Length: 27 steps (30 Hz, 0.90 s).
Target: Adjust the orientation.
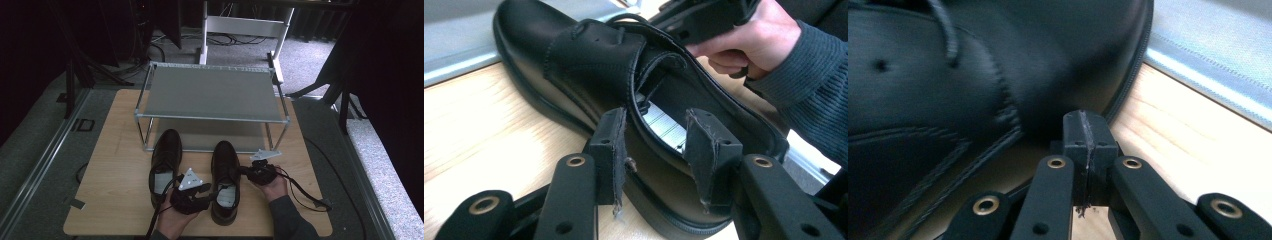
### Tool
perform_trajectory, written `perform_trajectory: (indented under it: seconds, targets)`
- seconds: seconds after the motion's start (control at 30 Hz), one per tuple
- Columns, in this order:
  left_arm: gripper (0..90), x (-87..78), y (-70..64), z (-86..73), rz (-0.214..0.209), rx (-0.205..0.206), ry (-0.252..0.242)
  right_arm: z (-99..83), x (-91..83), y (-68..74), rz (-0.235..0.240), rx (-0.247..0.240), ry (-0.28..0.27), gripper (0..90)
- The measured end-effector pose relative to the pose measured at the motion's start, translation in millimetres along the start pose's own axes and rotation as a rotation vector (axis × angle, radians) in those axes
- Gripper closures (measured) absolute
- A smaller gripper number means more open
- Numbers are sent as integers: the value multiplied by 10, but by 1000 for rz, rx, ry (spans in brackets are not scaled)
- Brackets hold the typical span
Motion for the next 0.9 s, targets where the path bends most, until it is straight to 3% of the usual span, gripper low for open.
perform_trajectory:
  seconds: [0.07,0.2,0.3,0.33,0.47,0.6,0.73,0.9]
  targets:
    - [599,-29,-3,-11,9,-3,-16,-6,-55,37,11,-7,-7,887]
    - [600,-111,4,-25,60,0,-36,-44,-204,112,-26,-38,-2,823]
    - [594,-263,61,-22,135,15,-47,-43,-371,224,-16,-51,-32,780]
    - [587,-290,75,-21,143,17,-49,-30,-444,286,-10,-60,-51,749]
    - [551,-535,274,-4,226,-3,-72,27,-631,483,-4,-103,-96,657]
    - [503,-742,529,-3,285,-67,-106,90,-725,641,38,-110,-125,561]
    - [452,-925,788,-29,352,-117,-125,114,-716,705,62,-98,-120,513]
    - [417,-991,1016,-113,386,-150,-95,103,-653,733,81,-87,-106,467]
Point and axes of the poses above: each handheld gripper's, and its own axes: x roughly forward along the jaws, z roughly out of its top, y roughly to its left, the point moved 6 cm from there along x, roughly forward along the jaws, and after that the axes turned 4 degrees about z, right-handed, at the moved point
